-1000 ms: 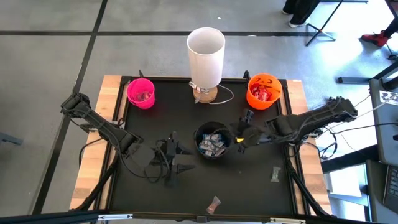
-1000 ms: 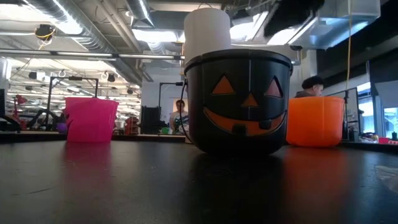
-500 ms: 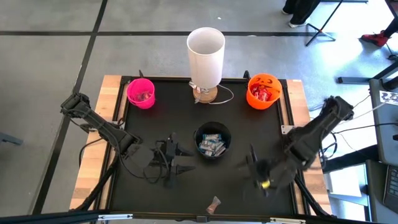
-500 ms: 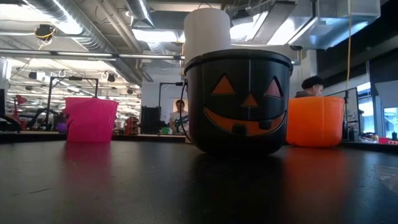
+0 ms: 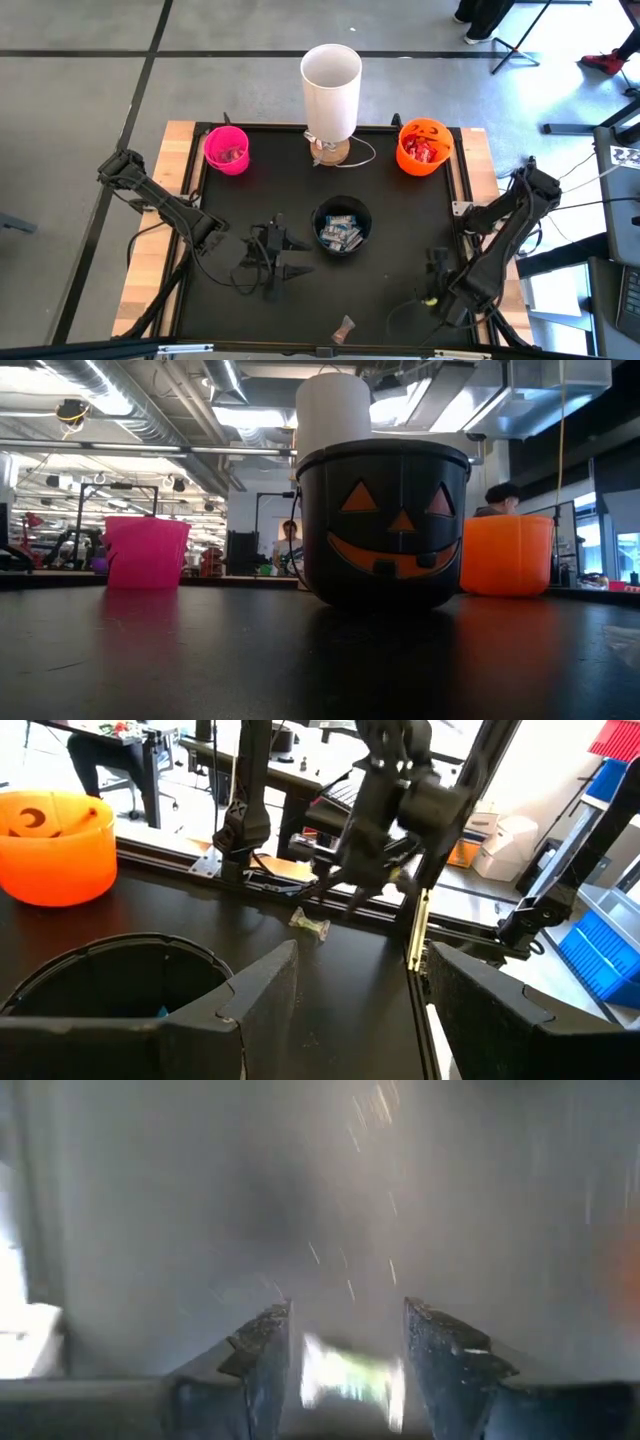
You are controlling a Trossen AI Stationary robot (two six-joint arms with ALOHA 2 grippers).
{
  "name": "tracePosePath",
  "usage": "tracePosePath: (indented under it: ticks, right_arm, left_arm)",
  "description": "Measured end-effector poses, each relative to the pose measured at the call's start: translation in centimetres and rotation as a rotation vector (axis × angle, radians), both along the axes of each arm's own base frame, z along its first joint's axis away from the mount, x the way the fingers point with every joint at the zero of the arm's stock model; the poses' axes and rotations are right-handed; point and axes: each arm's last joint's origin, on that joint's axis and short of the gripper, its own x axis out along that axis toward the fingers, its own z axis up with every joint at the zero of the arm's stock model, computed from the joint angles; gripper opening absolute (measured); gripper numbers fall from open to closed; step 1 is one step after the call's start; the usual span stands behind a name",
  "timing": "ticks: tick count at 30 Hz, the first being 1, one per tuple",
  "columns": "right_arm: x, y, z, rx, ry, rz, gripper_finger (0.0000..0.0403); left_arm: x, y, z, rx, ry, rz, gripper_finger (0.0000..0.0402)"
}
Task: Sort candy
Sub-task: Put the green gummy into the pink bucket
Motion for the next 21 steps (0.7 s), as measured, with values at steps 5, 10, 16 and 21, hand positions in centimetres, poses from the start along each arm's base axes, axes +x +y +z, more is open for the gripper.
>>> tracePosePath:
  ticks: [5, 10, 16, 21]
  right_arm:
    - [-2.0, -1.6, -3.6, -0.074, 0.181, -0.259, 0.0186]
    - [-2.7, -2.2, -7.0, -0.016, 0.239, -0.324, 0.0186]
    - [-3.0, -2.4, -8.9, 0.060, 0.251, -0.355, 0.0186]
    - [-3.4, -2.8, -9.0, 0.027, 0.317, -0.396, 0.0186]
  left_arm:
    - [0.0, 0.0, 0.0, 0.003, 0.000, 0.000, 0.0215]
    - [0.0, 0.0, 0.0, 0.003, 0.000, 0.000, 0.0215]
    - [0.0, 0.0, 0.0, 0.006, 0.004, 0.000, 0.0215]
    - [0.0, 0.1, -0.1, 0.013, 0.003, 0.025, 0.0215]
